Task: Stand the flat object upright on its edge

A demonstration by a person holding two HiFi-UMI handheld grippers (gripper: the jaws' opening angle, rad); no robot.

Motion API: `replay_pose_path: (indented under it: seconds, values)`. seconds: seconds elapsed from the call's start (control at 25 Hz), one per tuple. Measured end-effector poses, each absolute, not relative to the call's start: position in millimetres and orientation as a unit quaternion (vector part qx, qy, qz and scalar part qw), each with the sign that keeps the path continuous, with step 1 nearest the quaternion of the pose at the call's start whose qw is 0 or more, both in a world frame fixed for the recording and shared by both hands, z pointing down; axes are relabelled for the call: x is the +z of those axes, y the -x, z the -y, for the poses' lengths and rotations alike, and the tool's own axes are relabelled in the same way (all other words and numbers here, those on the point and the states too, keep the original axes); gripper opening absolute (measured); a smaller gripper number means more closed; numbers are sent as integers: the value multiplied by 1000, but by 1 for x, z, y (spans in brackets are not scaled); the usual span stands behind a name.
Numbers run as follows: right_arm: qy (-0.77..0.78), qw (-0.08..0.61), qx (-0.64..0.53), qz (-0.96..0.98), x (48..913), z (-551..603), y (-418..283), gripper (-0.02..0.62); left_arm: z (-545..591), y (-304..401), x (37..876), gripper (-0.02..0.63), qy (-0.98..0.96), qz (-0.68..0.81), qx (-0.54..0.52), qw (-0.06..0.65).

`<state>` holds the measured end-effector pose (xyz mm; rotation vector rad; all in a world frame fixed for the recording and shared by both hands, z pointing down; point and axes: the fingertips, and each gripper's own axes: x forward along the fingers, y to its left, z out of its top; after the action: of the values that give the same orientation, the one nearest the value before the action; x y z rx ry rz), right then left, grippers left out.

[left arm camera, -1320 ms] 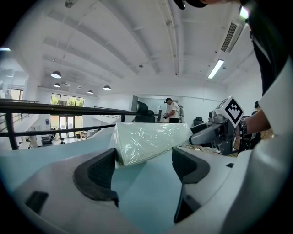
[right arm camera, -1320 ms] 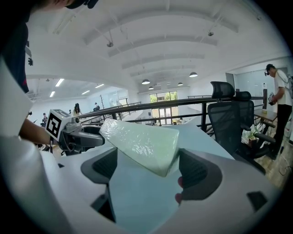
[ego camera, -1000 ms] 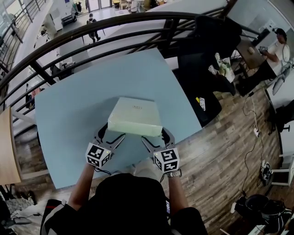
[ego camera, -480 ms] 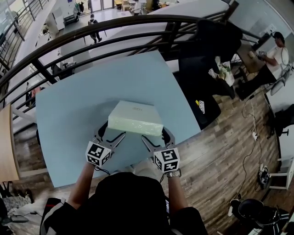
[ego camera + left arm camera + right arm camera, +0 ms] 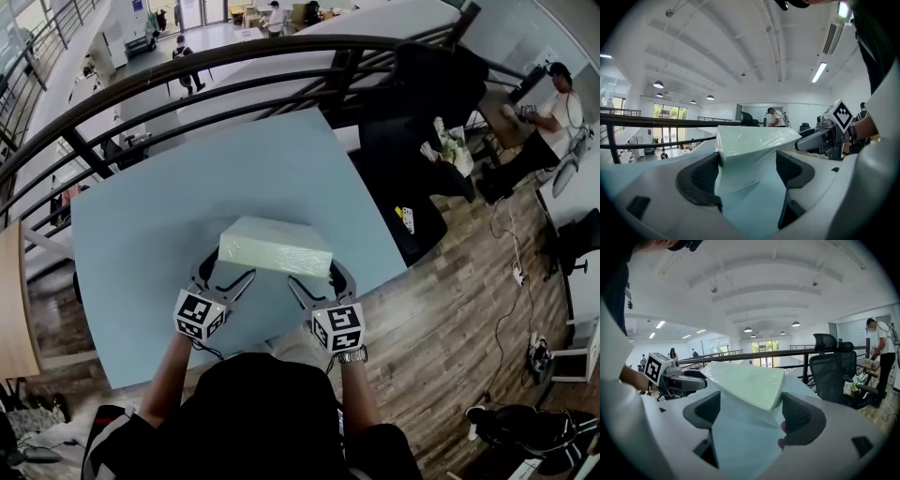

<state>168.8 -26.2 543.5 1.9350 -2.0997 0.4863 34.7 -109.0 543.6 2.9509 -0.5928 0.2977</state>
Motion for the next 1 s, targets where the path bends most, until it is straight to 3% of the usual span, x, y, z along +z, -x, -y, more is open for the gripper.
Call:
replay_pose_path:
  seconds: [1.0]
  values:
    - [-688, 109, 156, 700, 525, 23, -171, 393, 109, -33, 524, 371, -976, 191, 89, 44]
